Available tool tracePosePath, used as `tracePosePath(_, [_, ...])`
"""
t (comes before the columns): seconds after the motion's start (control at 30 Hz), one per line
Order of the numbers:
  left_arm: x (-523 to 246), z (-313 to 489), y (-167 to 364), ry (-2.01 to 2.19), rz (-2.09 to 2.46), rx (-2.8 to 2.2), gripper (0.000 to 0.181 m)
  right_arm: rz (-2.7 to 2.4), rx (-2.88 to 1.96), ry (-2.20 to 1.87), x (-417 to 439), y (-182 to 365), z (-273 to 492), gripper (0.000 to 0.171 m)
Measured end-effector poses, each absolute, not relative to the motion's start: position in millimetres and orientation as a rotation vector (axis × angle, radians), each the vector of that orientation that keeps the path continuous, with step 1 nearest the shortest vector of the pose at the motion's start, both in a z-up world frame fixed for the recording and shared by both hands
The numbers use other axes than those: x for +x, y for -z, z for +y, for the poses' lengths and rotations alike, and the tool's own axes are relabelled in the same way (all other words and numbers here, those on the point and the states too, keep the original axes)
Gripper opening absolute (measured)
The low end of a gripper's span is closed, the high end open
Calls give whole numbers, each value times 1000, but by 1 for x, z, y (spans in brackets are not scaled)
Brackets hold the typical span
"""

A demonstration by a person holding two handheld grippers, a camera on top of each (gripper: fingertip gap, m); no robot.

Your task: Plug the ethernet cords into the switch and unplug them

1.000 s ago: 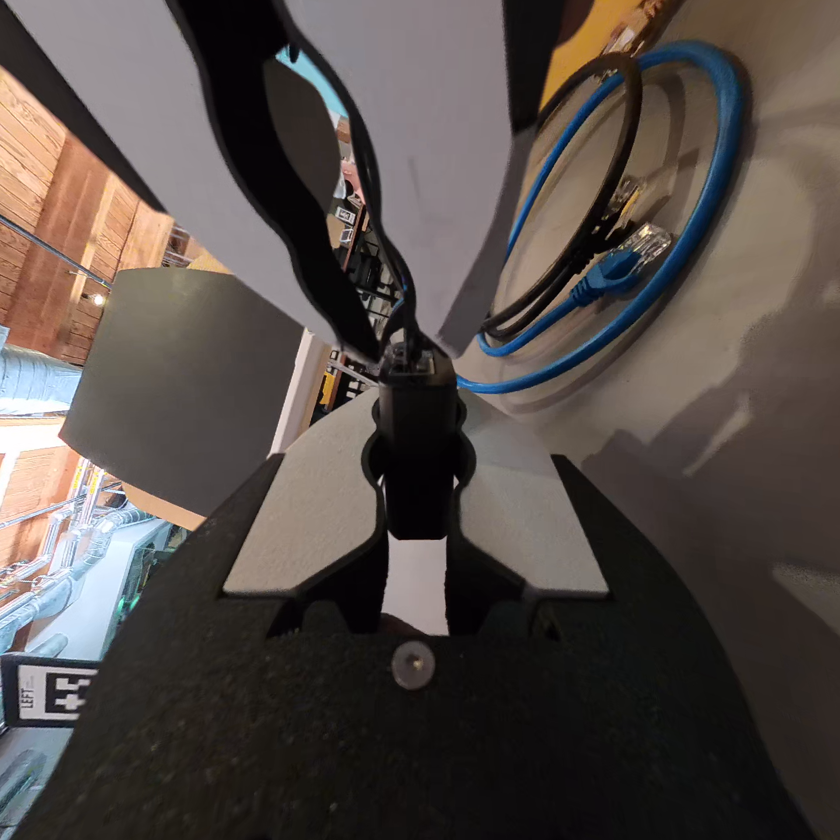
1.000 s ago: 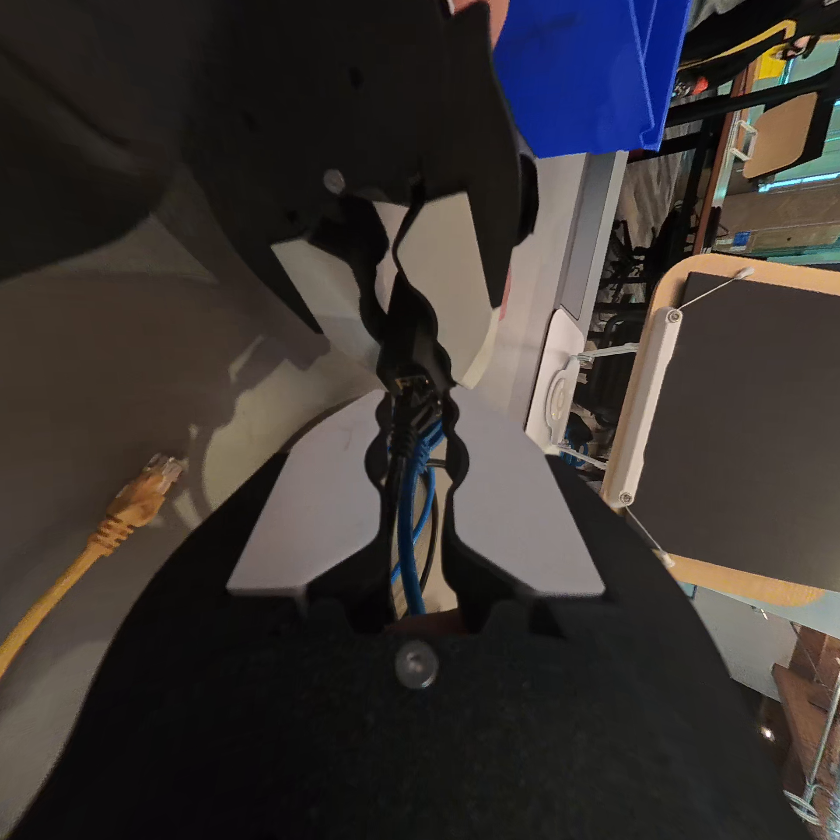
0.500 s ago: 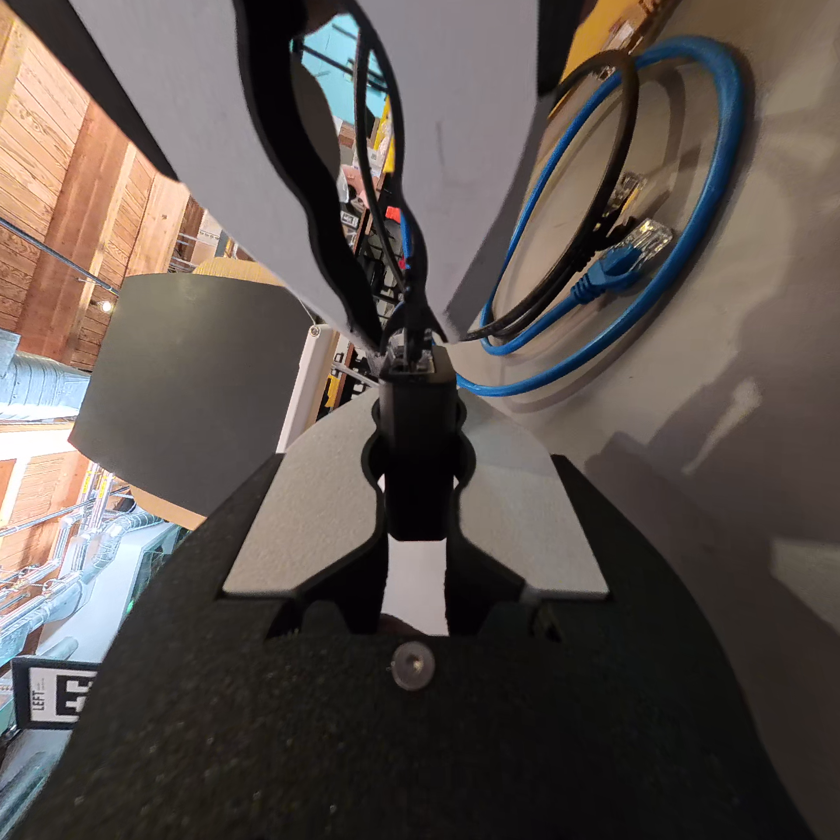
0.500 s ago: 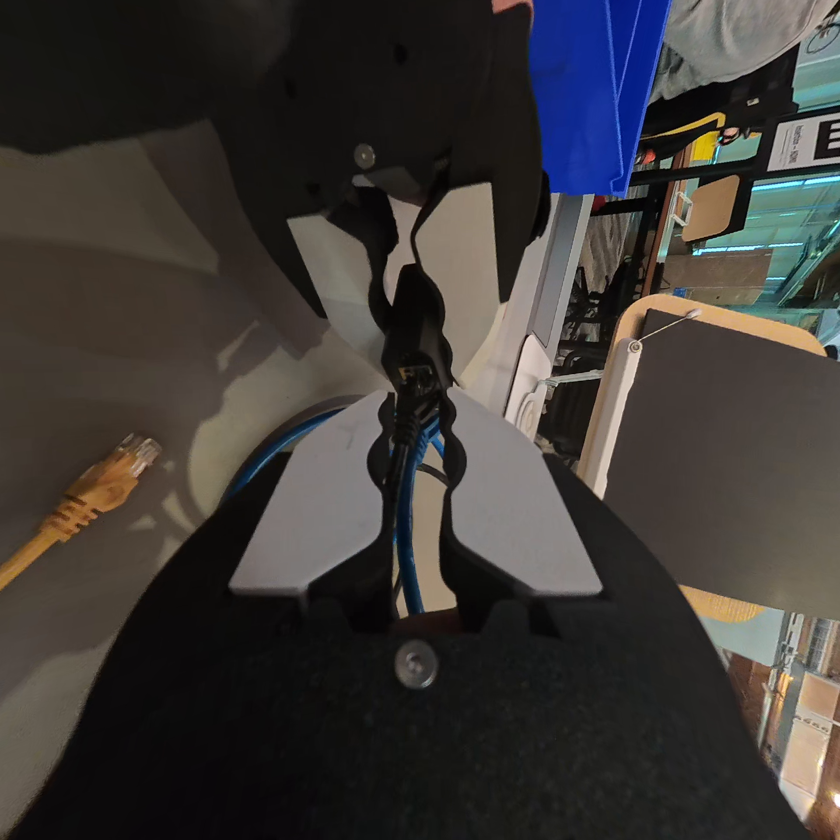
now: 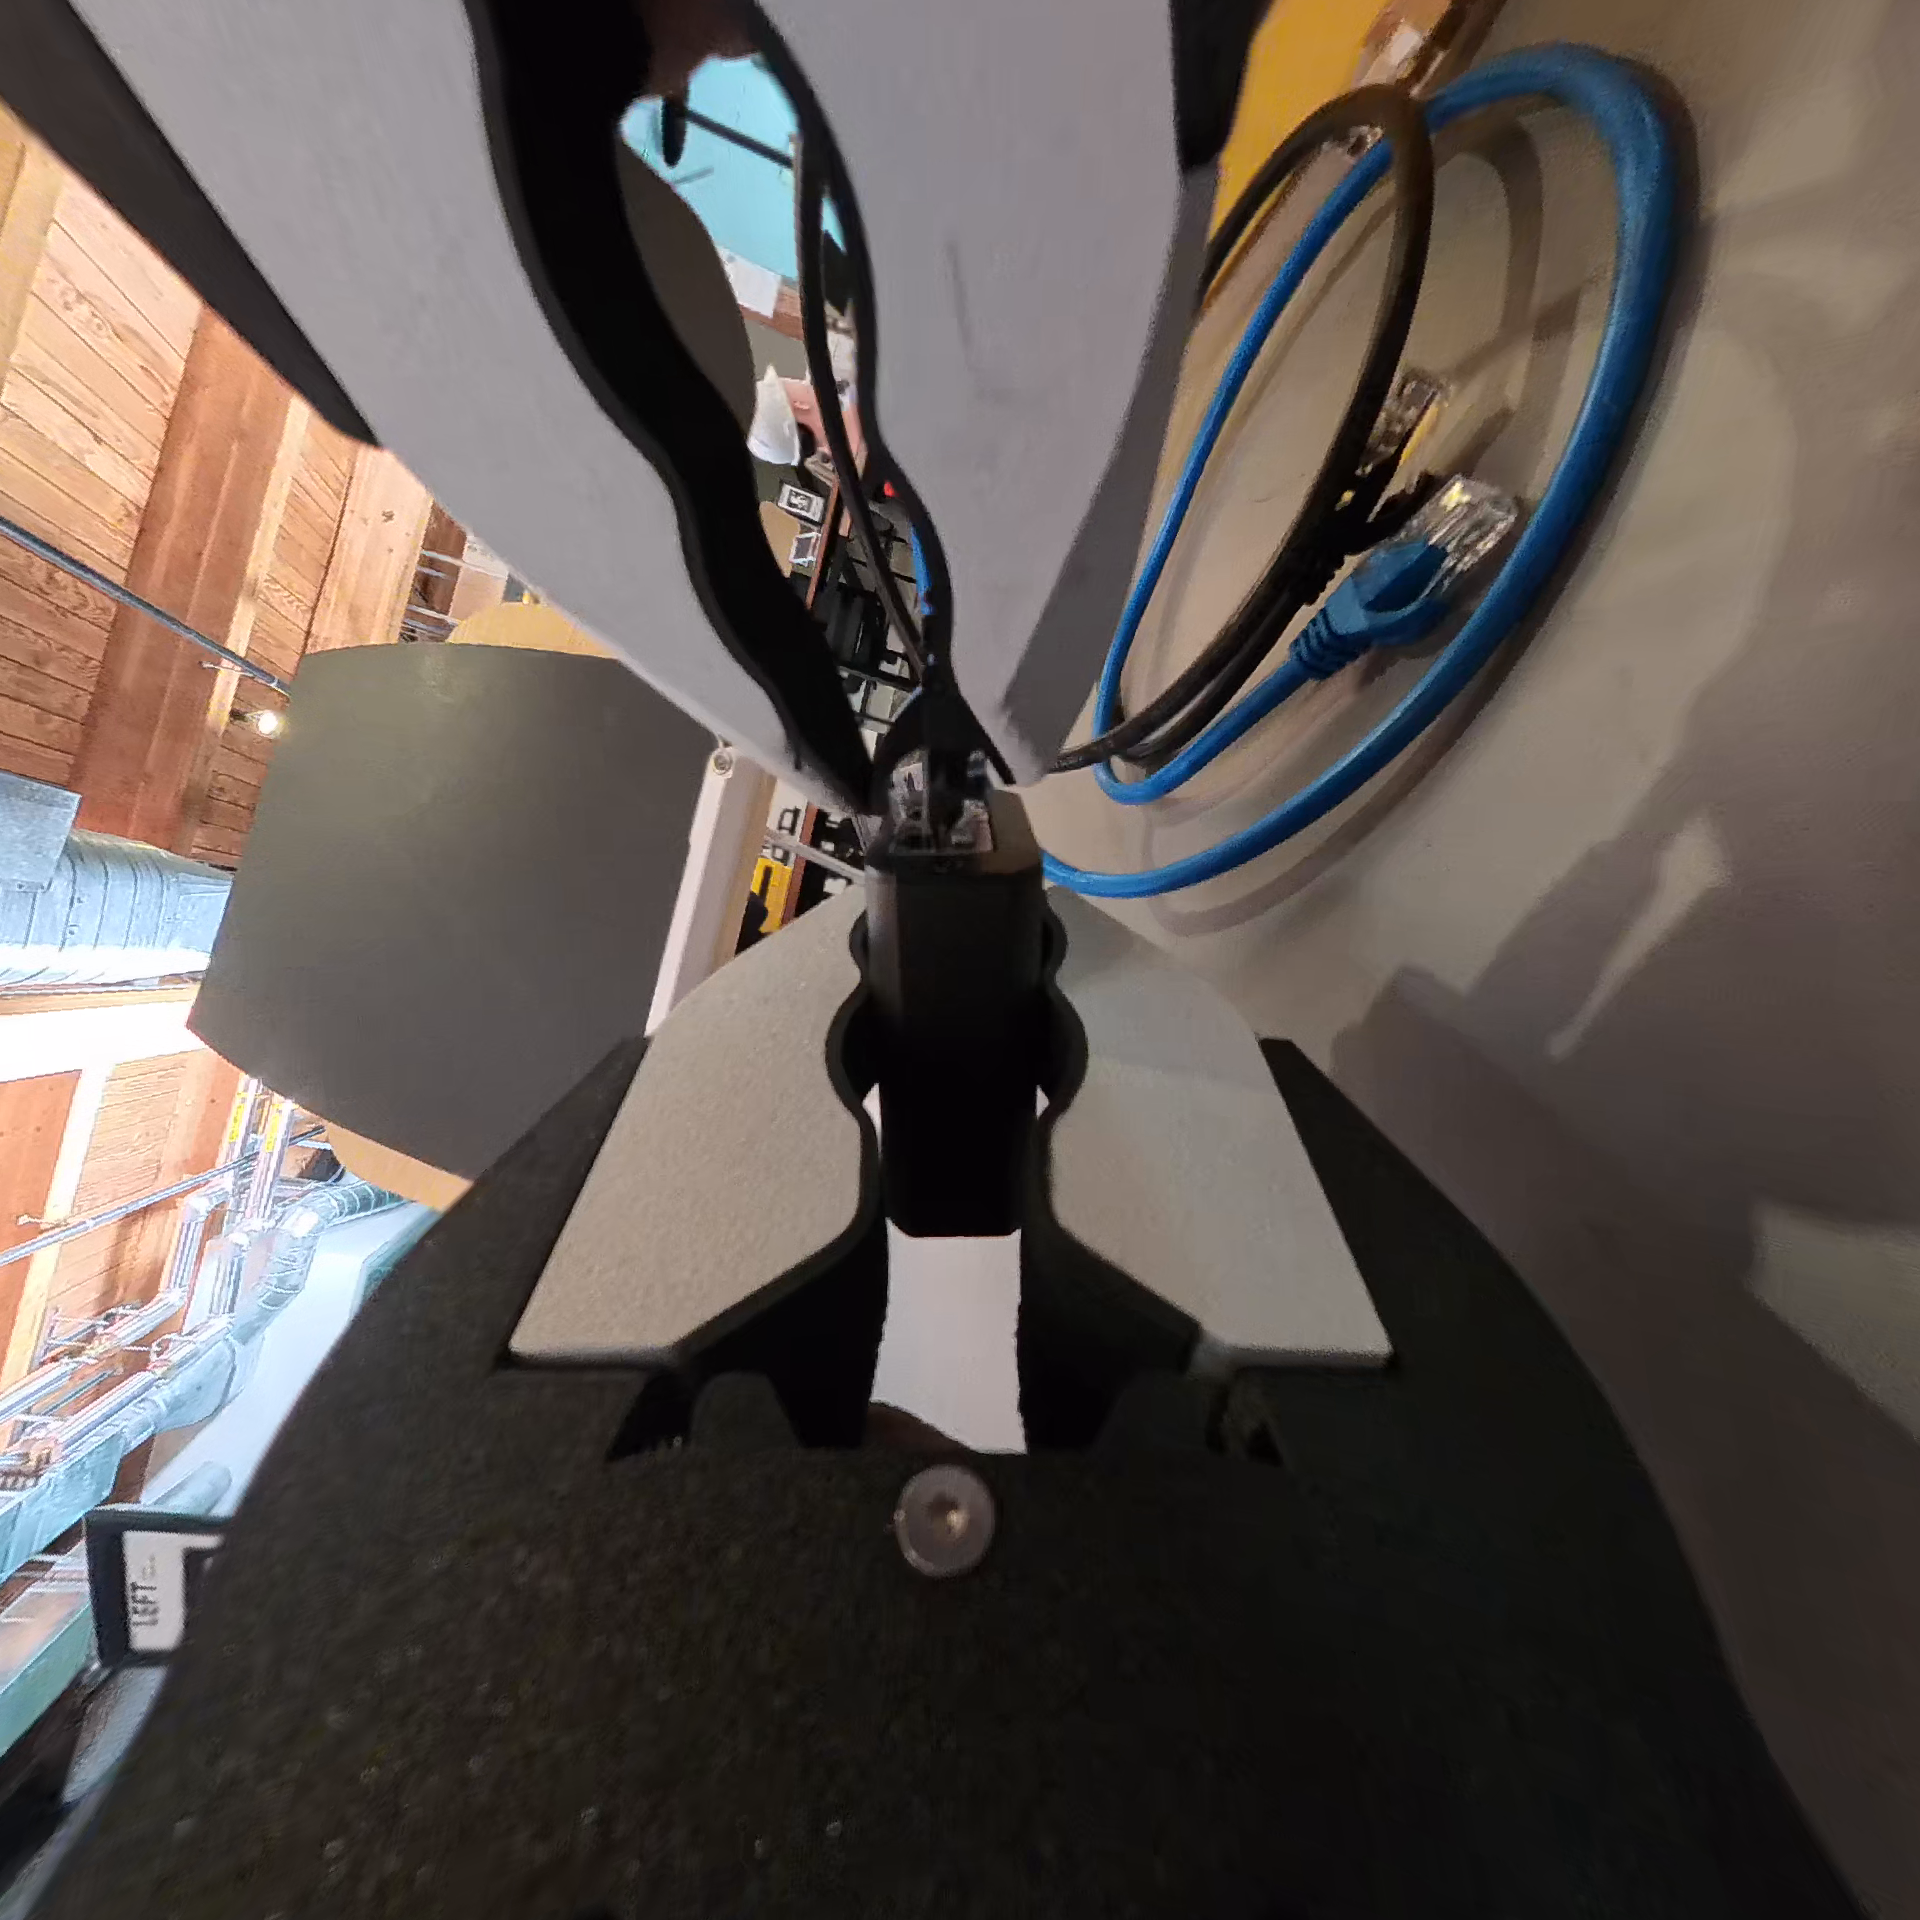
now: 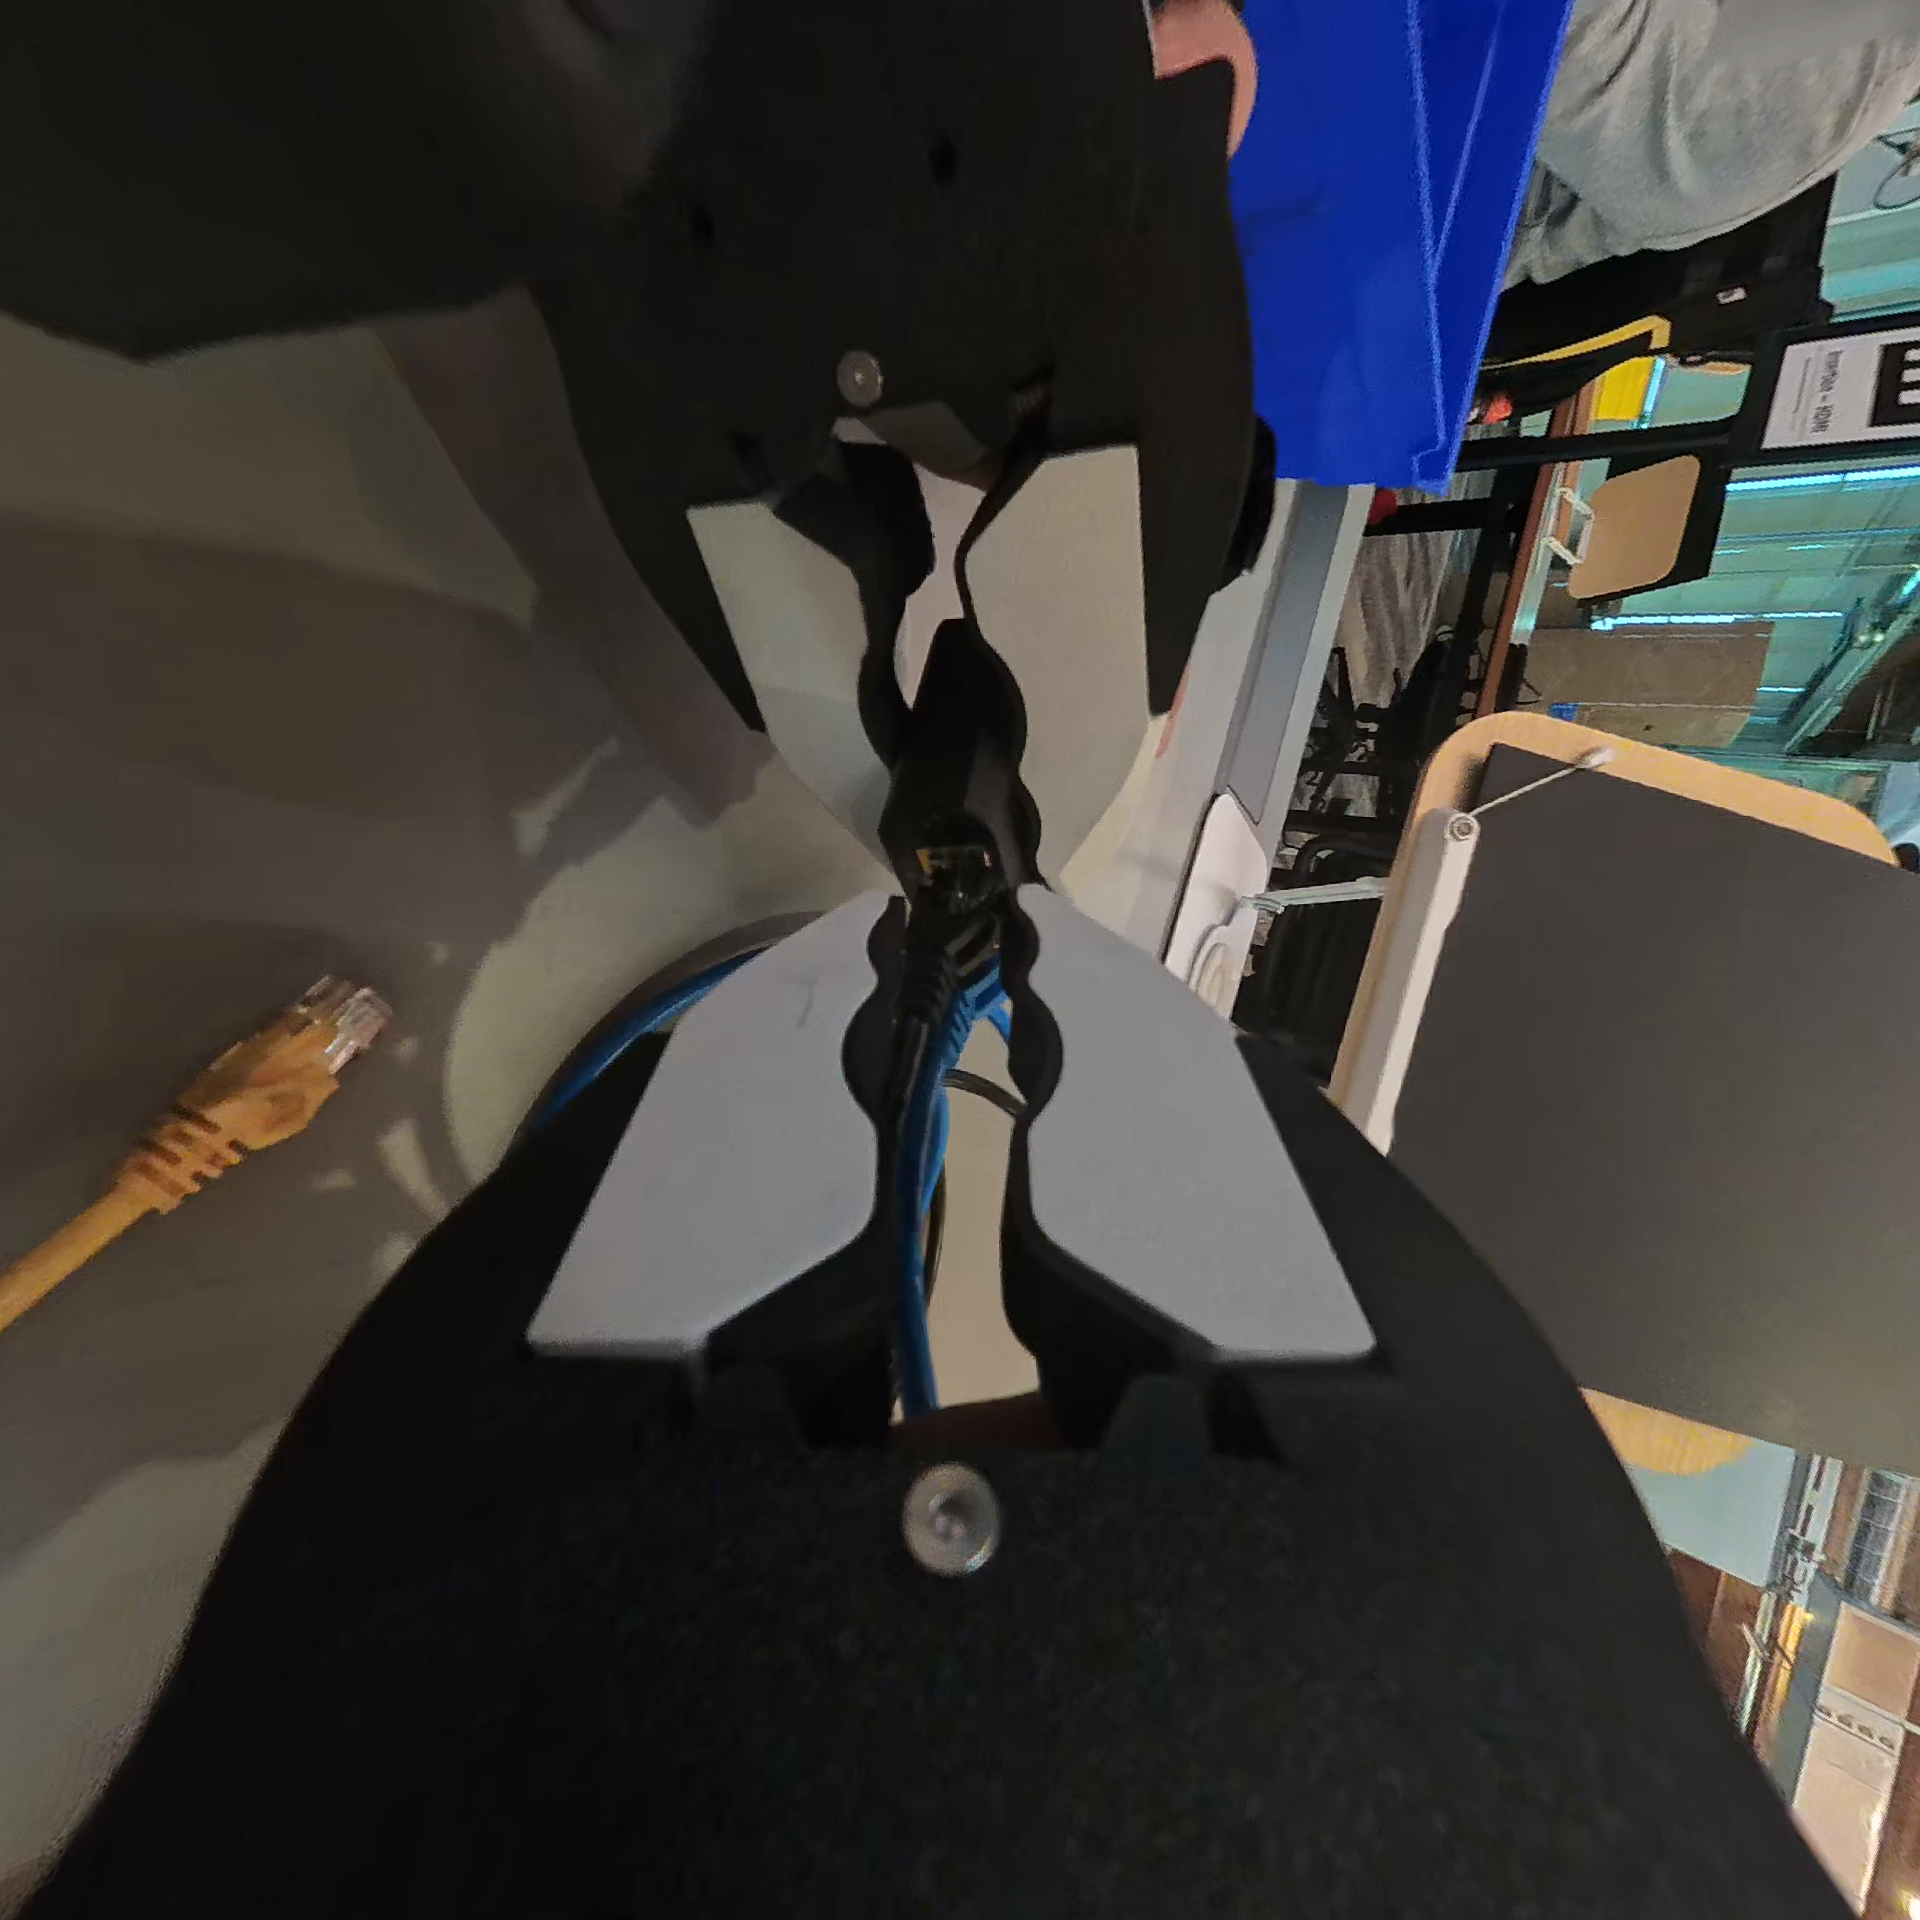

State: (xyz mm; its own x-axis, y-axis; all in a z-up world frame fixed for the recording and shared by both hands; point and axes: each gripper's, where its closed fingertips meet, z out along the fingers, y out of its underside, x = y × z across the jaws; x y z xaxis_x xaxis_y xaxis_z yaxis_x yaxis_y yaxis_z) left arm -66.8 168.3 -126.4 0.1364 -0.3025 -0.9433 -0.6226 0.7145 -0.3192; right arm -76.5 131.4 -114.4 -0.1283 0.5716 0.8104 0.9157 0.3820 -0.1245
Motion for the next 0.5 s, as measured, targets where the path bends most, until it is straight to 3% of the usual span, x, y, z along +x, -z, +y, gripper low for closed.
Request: tracePosePath(0.5, [-69,179,126,-350,1426,-871,25,-1726,-1446,434,-76,115,138,13])
